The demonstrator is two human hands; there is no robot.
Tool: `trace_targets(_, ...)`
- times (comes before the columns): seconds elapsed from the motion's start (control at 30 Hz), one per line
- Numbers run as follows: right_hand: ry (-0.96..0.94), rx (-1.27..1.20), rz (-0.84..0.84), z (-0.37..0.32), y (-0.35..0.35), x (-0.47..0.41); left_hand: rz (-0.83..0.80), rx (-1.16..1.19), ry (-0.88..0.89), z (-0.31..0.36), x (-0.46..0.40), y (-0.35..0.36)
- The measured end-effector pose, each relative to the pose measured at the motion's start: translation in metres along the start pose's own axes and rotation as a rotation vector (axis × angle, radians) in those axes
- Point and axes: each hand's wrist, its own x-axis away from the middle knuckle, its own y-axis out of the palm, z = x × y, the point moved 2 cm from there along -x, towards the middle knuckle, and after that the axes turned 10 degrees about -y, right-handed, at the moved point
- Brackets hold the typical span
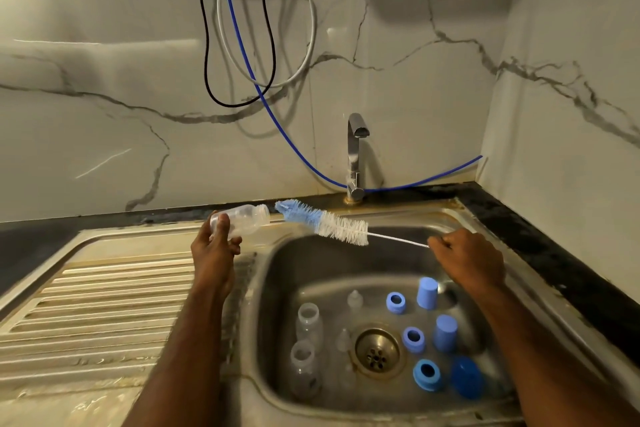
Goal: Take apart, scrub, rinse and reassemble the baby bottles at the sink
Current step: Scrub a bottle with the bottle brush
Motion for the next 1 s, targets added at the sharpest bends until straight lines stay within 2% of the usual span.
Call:
trace_targets(0.2, -0.074, -0.006, -0.056, -0.008, -0.002, 0.004, -0.034, -0.073, -0.008, -0.007, -0.005, 0.003)
trace_targets(0.43, -0.061, -0.04, -0.046, -0.001, 0.0, 0.002, -0.079, -0.111, -0.013, -0.005, -0.003, 0.002)
trace_targets(0.57, -0.163, -0.076, -0.059, -0.009, 0.01, -0.001, -0.262, -0.26, 0.041, -0.011, 0.012, 0.019)
trace_targets(0.63, -0.219, -0.155, -0.056, -0.009, 0.018, -0.004, -0.304, -0.266, 0.059, -0.013, 0.02, 0.029)
trace_targets(0.73, -0.33, -0.458, -0.105, -0.003, 0.024, -0.005, -0.26, -0.162, 0.018, -0.013, 0.024, 0.033)
trace_targets(0.83, -0.436, -0.559, -0.146, -0.008, 0.027, -0.004, -0.158, -0.06, -0.008, -0.012, 0.025, 0.032)
trace_targets(0.9, -0.475, -0.552, -0.075, -0.012, 0.031, -0.007, -0.073, -0.039, -0.006, -0.012, 0.021, 0.031)
trace_targets(1.0, -0.379, -0.296, 0.13, -0.018, 0.034, -0.011, -0.062, -0.069, -0.038, -0.019, 0.017, 0.031)
